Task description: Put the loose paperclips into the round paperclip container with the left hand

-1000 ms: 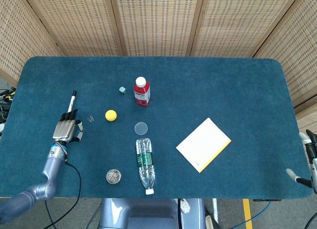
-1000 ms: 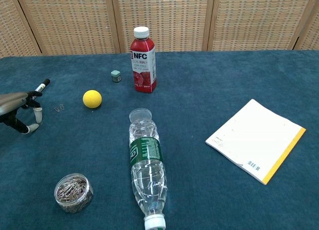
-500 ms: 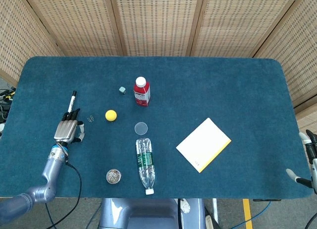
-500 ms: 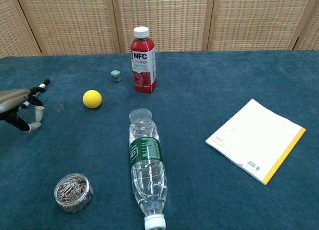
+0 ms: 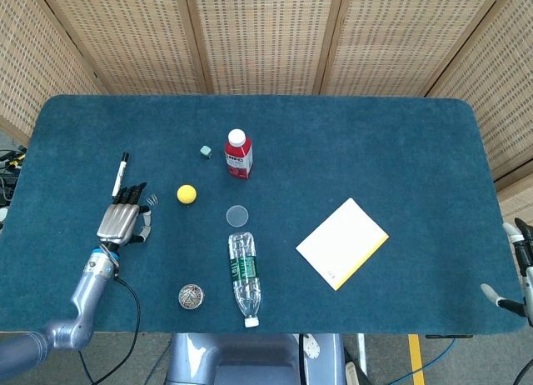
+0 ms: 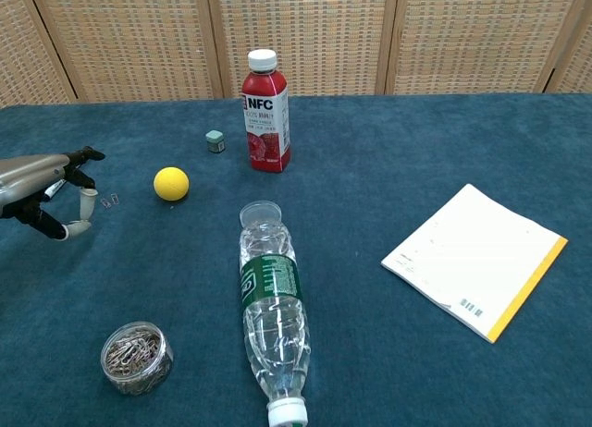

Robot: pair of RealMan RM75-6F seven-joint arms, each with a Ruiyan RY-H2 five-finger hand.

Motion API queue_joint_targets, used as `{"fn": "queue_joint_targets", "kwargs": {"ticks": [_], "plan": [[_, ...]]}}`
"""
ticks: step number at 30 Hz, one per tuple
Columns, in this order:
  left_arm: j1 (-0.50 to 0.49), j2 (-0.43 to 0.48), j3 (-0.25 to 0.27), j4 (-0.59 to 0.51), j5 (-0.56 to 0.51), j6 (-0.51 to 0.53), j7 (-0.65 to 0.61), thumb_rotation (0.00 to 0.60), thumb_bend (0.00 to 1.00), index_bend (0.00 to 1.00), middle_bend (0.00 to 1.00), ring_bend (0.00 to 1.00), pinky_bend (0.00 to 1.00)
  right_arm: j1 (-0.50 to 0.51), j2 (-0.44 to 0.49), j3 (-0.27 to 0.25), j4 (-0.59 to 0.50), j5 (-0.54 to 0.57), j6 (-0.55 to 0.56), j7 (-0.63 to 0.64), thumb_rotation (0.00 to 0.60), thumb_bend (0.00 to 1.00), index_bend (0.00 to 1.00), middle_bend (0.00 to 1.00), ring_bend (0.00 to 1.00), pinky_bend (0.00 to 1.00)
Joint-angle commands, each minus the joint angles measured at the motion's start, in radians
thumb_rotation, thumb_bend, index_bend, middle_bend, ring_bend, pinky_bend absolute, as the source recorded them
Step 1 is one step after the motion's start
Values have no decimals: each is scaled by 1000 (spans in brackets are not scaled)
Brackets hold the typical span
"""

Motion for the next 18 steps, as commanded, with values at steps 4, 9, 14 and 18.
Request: {"fn": "queue_joint_targets", "kwargs": {"ticks": [4, 9, 14, 18], "plan": [[10, 60, 51, -160, 99, 67, 63, 600, 397, 662, 0, 0, 0, -1, 0, 0, 0, -1, 1, 1, 600, 0, 0, 0, 0, 0], [14, 88, 105, -269, 185, 97, 124, 600, 397, 667, 0, 0, 0, -1, 1, 0, 1, 0, 2, 3, 600, 0, 0, 0, 0, 0], [22, 103, 165, -354, 258, 111, 187, 600, 397, 669, 0, 0, 0, -3, 3, 1, 2, 0, 6, 10, 600, 0, 0, 0, 0, 0], [37, 99, 200, -385, 286, 121, 231, 600, 397, 669, 0, 0, 0, -5, 5, 1, 2, -2, 9, 16, 600, 0, 0, 0, 0, 0]]}}
